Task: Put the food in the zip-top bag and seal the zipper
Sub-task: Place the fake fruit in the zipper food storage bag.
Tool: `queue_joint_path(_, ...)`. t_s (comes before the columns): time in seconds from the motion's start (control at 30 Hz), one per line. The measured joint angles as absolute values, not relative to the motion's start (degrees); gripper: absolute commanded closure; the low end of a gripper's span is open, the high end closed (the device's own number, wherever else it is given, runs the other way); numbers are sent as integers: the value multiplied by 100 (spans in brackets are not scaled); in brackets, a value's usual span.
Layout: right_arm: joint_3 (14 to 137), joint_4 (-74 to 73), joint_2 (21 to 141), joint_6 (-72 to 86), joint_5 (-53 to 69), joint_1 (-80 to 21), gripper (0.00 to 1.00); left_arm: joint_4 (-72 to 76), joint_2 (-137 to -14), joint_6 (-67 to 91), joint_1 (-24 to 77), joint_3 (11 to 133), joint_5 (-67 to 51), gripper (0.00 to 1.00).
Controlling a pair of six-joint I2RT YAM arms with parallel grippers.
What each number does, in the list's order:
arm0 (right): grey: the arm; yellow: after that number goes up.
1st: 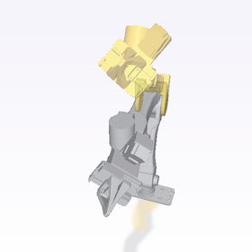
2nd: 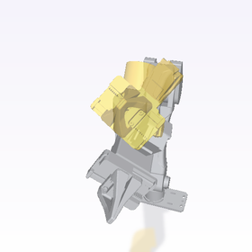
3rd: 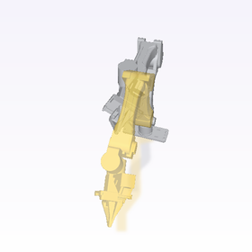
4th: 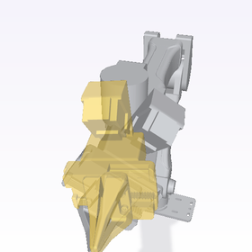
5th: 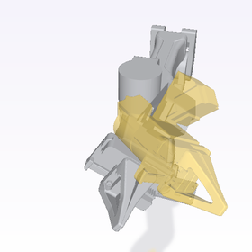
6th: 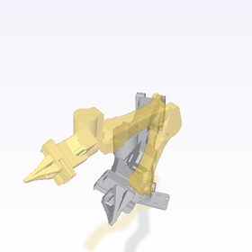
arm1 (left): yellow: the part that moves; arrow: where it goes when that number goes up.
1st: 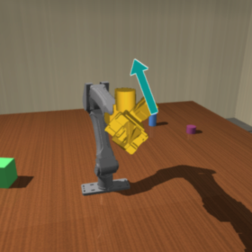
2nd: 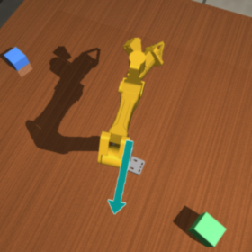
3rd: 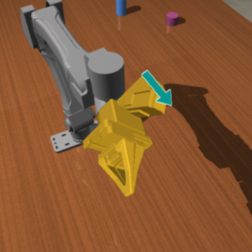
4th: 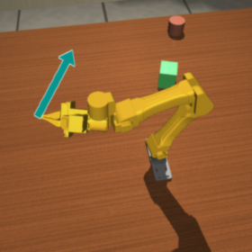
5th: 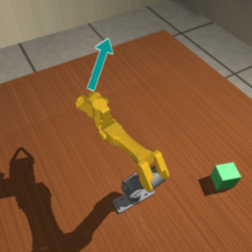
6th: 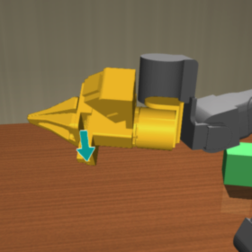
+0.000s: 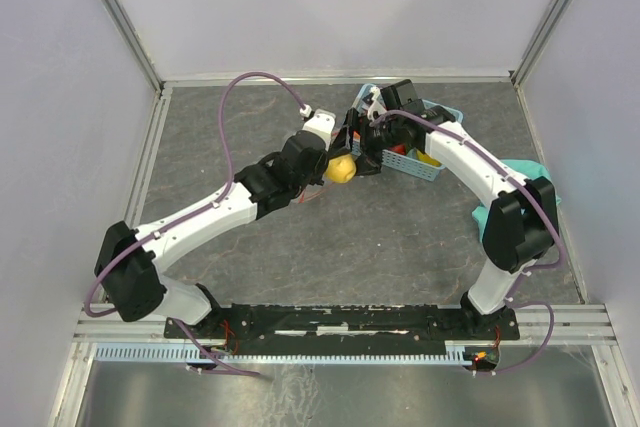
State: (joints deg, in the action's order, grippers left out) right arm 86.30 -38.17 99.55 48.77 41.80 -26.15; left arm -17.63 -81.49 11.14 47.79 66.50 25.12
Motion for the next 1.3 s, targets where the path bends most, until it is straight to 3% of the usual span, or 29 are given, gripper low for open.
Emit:
queue_joint_path(0.83,7255,-764,9874,6222,3446,-2626,64,-1533,-7754,1629,4862,6613,1223,97)
queue_joint_path(1.3,6897,-617,9559,5470,3164,-2663,65,-1223,-7754,1855,4853,6613,740,97)
